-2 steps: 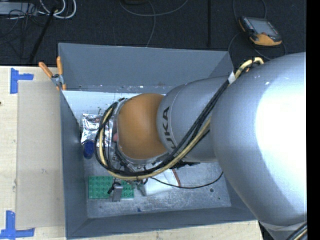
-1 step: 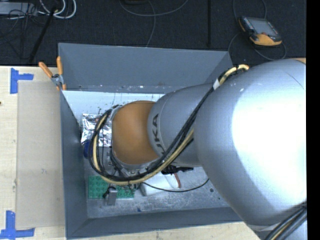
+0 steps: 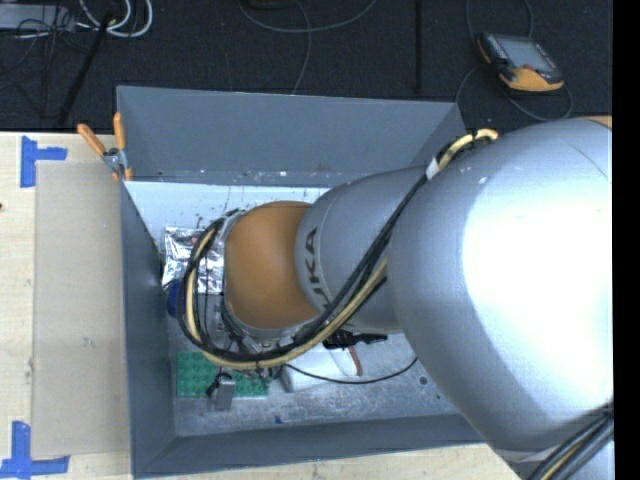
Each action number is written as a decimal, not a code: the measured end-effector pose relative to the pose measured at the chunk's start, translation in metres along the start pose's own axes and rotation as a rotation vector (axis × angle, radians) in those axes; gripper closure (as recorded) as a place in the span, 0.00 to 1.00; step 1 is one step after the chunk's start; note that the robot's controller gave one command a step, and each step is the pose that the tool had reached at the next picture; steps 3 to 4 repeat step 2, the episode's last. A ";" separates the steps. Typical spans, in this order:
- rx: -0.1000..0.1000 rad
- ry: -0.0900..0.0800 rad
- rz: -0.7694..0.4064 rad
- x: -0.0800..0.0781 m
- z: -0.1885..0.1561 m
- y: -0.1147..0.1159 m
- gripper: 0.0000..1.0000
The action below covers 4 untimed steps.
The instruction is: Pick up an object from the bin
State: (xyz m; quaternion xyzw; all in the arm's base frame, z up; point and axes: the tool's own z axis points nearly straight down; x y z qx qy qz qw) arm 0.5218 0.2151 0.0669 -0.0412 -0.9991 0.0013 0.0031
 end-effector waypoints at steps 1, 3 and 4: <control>0.000 -0.001 0.001 0.000 0.000 0.000 1.00; -0.006 -0.013 0.003 -0.002 -0.101 -0.001 1.00; -0.006 -0.013 0.003 -0.002 -0.101 -0.001 1.00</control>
Offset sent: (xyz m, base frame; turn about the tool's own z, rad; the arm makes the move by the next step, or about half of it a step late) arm 0.0000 0.0000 0.0000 0.0000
